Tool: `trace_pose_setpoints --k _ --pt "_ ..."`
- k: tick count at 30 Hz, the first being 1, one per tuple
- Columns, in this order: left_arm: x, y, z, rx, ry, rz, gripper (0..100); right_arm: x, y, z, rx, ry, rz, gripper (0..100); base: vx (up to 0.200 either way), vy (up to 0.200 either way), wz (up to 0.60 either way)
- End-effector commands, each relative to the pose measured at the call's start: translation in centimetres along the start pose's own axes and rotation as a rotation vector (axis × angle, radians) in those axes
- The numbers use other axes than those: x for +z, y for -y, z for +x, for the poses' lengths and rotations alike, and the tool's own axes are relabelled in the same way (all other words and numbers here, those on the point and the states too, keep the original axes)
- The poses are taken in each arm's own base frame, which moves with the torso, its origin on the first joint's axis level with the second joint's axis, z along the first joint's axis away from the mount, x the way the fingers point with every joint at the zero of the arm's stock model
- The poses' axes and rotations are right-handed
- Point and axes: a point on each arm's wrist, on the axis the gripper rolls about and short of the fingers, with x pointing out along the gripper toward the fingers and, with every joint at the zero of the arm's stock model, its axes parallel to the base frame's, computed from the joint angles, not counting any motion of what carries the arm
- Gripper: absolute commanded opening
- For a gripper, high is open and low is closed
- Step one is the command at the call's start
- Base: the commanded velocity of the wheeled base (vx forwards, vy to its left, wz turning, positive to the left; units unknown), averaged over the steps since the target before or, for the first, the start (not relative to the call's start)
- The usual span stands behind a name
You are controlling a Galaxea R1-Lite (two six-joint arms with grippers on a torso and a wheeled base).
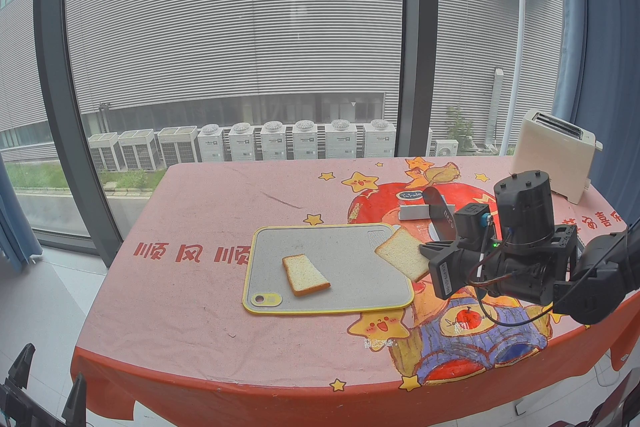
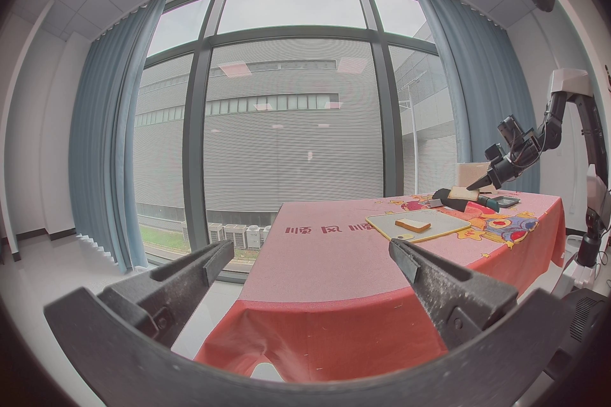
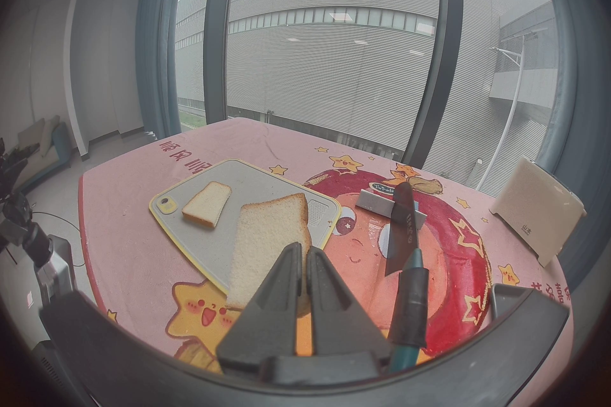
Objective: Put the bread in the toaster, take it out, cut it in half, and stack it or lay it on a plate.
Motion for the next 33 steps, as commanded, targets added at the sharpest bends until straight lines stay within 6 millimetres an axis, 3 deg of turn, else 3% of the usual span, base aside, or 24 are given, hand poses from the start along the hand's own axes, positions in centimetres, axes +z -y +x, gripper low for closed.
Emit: trace_pose_setpoints --k 1,24,33 --pt "-0.5 0.0 0.1 0.000 -0.010 0.000 100 0.2 0.2 -1.7 0.002 0.037 0.003 0 0.000 0.000 0.00" --pt "-0.5 0.0 0.1 0.000 -0.010 0.000 100 -2.5 0.9 -7.6 0.008 0.070 0.007 0 0.000 0.000 0.00" --pt "-0.5 0.0 0.1 0.000 -0.012 0.000 100 -3.8 1.1 -9.0 0.010 0.062 0.016 0 0.000 0.000 0.00"
